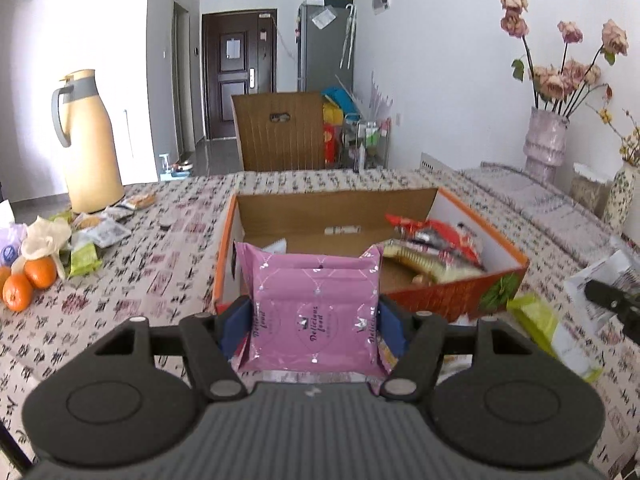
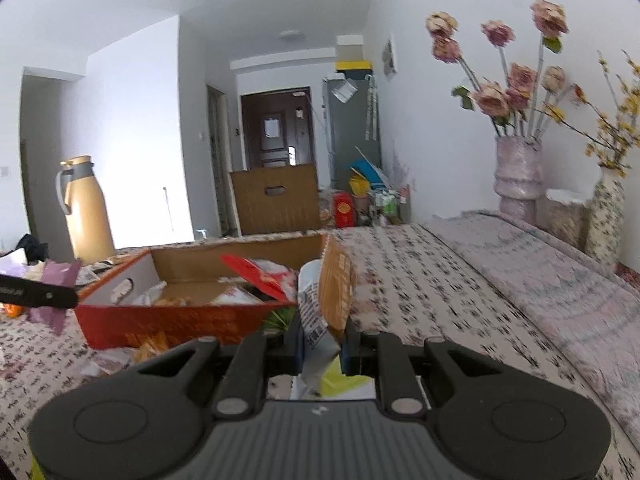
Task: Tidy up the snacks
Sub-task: 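Carry both packets over the box and open both grippers to drop them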
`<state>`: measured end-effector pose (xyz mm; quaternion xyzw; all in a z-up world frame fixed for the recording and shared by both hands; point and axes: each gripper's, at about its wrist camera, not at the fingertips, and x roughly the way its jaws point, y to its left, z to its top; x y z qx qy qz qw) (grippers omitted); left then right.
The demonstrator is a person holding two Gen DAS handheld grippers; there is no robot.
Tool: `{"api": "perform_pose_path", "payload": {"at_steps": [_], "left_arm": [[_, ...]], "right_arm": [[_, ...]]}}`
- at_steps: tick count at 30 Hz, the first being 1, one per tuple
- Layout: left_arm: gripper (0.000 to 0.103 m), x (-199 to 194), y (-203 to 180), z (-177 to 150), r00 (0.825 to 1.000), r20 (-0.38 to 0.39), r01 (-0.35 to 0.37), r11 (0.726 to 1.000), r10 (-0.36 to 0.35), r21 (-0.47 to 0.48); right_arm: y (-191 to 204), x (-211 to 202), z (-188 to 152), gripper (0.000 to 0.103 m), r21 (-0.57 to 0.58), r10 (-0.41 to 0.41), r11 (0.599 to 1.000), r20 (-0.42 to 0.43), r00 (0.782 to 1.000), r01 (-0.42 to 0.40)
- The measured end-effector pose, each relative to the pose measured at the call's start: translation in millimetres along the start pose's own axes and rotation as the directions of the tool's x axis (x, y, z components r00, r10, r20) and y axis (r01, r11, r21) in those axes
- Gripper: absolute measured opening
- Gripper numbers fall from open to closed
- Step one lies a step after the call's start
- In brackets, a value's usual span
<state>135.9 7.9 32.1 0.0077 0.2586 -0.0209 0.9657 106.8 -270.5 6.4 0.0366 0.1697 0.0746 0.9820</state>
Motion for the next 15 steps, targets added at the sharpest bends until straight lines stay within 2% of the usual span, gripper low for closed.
{"api": "perform_pose_path", "payload": {"at_steps": [15], "left_arm": [[0.067,33.2,-10.9,42.6,0.999,0.053,-0.006,1.0,0.007,-0.024]], "right_arm": [[46.0,64.6,48.9,0.016,-0.033,0.132,0.991,0.056,0.99,-0.131]]}}
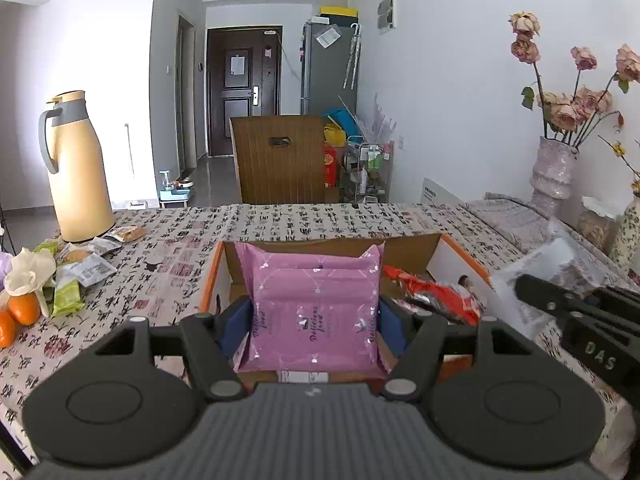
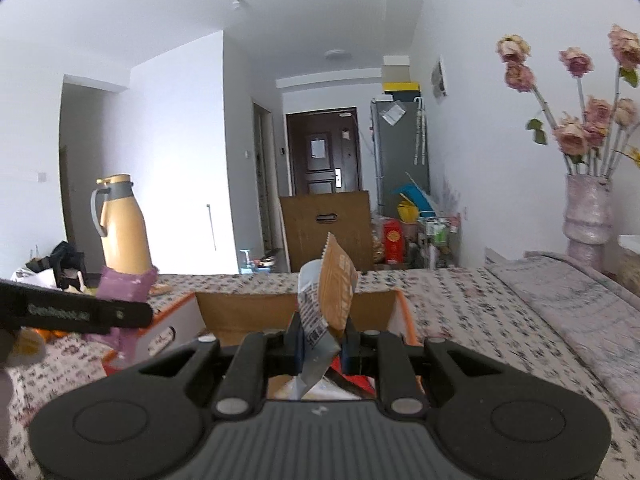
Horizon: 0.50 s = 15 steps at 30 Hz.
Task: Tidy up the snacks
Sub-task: 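Carry both packets over the box and open both grippers to drop them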
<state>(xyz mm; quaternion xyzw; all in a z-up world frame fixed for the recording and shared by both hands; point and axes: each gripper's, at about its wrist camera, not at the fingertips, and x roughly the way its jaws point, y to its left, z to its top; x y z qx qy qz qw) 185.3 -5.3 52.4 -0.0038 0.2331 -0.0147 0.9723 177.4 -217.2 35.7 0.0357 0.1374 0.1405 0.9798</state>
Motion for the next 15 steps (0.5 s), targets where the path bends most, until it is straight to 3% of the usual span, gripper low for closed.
{"api": "perform_pose_path", "payload": {"at_steps": [8,15], "left_arm": [[0.067,31.8,5.5,12.4,0.999,-0.004,-0.033,0.999,0.033,-0.032],[0.067,58.6,16.4,4.5,0.998,-0.033,-0.048,0.996,0.046,-0.069]], "right_arm": [[13.8,46.4,9.1,0.016,0.007,0.012,1.0,-0.033,0.999,-0.011],[17.3,70.3,-2.5,0.016,0.004,0.014,1.0,-0.06,0.998,-0.014]]}}
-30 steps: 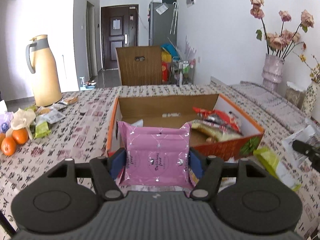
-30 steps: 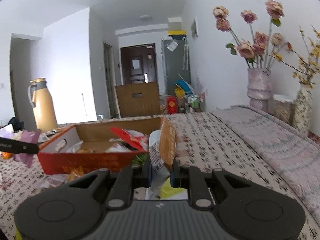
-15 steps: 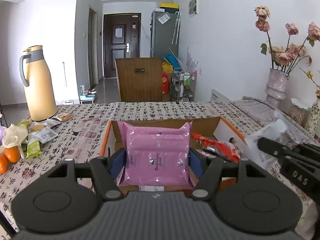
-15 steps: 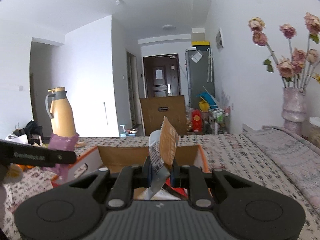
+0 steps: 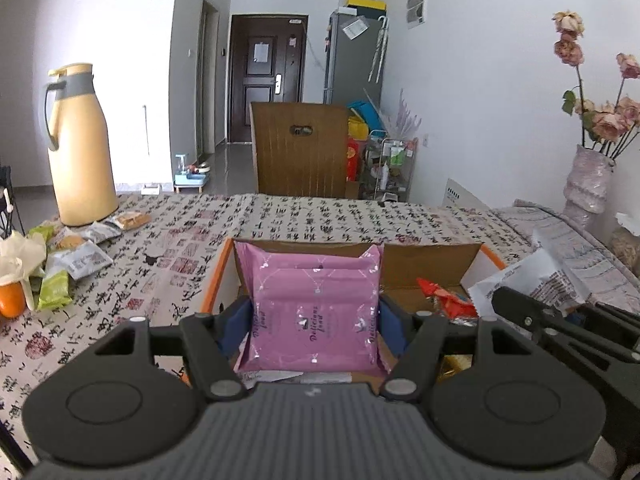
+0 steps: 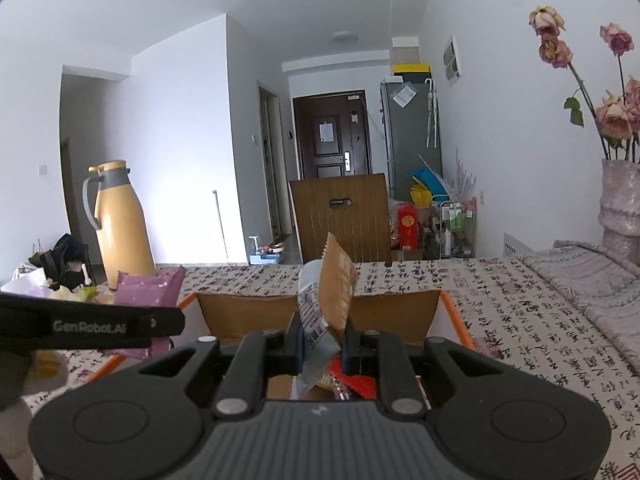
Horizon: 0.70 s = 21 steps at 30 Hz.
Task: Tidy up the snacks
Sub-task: 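Carry both packets over the box and open both grippers to drop them, then withdraw both grippers from the box back toward the snack pile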
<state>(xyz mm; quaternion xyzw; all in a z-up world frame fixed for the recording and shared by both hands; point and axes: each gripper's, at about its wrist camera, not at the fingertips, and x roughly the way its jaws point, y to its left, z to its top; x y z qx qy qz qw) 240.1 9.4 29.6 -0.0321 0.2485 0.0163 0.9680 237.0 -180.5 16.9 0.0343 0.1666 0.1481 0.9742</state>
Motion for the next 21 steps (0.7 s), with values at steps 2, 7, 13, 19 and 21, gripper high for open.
{"api": "perform_pose_path", "payload": {"at_steps": [2,7,13,19,21], "left_arm": [[0.067,4.2,2.6,-3.2,1.0,0.0,-0.006,1.0,0.006,-0.004],[0.067,11.7,6.6,-7.0,1.0,-0.022,0.008,1.0,-0.008,-0.004],[0.074,8.6,7.4,-9.0,1.0,-0.007,-0.001,1.0,0.001,-0.009],[0.1,0.4,9.4,-7.6,0.999,0.026,-0.032,0.999,0.033,-0.029],[0.103,-1.8,10.3,-7.1,0.999,0.036,-0.039,0.999,0.04,-0.035]], "right_arm": [[-1.1,4.2,-3.1,0.016,0.002,-0.002,1.0,-0.007,1.0,0.002],[-0.4,9.8,-8.1,0.016,-0.007,0.001,1.0,-0.027,1.0,-0.001],[-1.0,8.8,-11.7,0.019,-0.007,-0.003,1.0,-0.035,0.999,0.003],[-2.8,2.9,-9.1,0.046,0.004,-0.027,1.0,-0.01,1.0,0.027],[-4.7,1.7,-8.6,0.057,0.011,-0.033,0.999,-0.002,0.999,0.033]]}}
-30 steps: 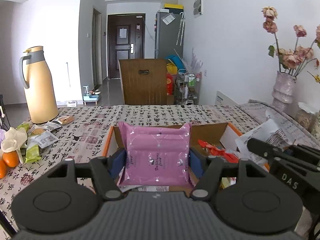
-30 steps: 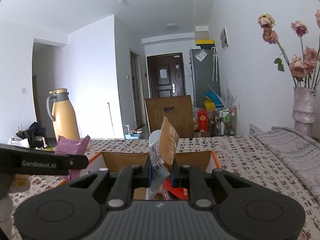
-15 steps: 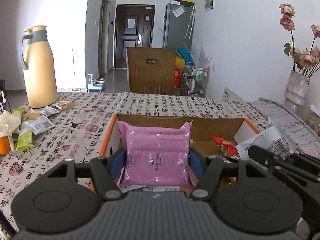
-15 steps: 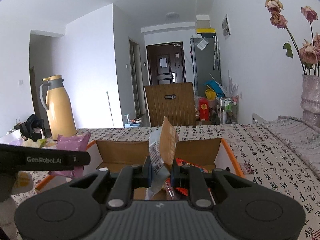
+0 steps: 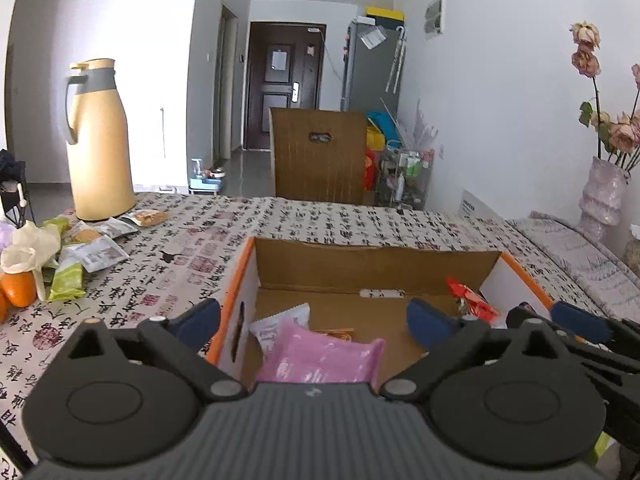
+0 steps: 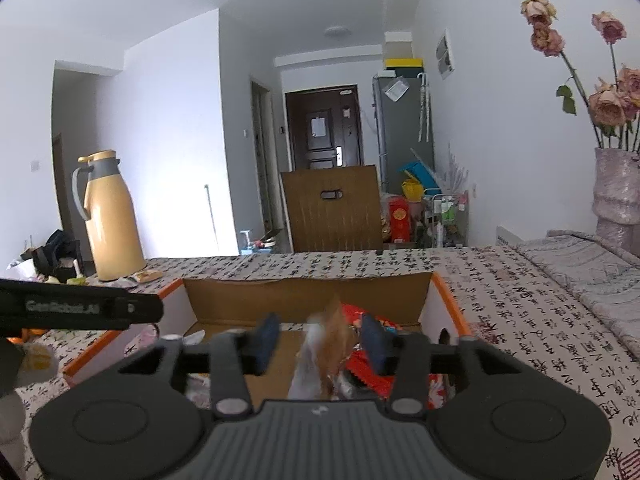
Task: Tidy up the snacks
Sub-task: 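Withdraw both grippers from the box back toward the snack pile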
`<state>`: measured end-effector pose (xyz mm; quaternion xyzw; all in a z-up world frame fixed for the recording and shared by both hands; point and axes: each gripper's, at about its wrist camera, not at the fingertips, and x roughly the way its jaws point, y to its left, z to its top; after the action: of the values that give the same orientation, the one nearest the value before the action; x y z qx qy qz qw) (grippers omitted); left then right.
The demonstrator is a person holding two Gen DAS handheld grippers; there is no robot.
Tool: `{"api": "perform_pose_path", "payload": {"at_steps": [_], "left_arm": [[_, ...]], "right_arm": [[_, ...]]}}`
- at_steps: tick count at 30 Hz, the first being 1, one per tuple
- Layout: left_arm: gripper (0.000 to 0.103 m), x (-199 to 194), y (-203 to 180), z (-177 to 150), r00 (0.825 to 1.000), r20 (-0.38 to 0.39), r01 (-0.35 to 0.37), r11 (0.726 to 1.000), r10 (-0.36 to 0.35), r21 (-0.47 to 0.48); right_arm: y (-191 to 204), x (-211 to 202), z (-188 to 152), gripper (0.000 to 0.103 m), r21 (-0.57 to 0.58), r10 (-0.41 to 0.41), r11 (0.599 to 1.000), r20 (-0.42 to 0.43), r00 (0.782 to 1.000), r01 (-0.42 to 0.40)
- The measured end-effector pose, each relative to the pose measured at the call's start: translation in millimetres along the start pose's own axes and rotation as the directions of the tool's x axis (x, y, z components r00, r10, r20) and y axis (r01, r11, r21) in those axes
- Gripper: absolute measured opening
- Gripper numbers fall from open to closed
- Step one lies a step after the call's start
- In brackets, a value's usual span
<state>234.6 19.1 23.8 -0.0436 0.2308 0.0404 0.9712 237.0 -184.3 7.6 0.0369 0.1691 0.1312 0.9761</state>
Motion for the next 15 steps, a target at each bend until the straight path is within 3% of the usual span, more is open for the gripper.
{"api": "perform_pose_path", "payload": {"at_steps": [2,4,5,15], "left_arm": [[0.103,-0.8,1.7,0.6,1.0,0.002,-0.001,1.0,0.001,-0.012],[0.103,0.6,3.1,0.4,1.0,-0.007,-0.008,1.0,0.008,-0.023],[0.103,2.0,3.8,0.3,1.0,-0.013,-0.01,1.0,0.009,-0.027],[0.103,5.4,4.9,-1.5,0.999,-0.033,-0.017,0.999,0.016,-0.036]], "right_arm": [[-1.2,-0.7,-0.3,0.082,0.006,-0.012,1.0,0.008,1.0,0.011],[-2.0,-1.0,-0.3,0.1,0.011,-0.02,1.0,0.014,1.0,0.02],[-2.5,-1.3,-0.4,0.103,0.015,-0.023,1.0,0.018,1.0,0.023],[-2.8,0.8,-1.4,0.103,0.023,-0.04,0.999,0.011,0.999,0.04]]}}
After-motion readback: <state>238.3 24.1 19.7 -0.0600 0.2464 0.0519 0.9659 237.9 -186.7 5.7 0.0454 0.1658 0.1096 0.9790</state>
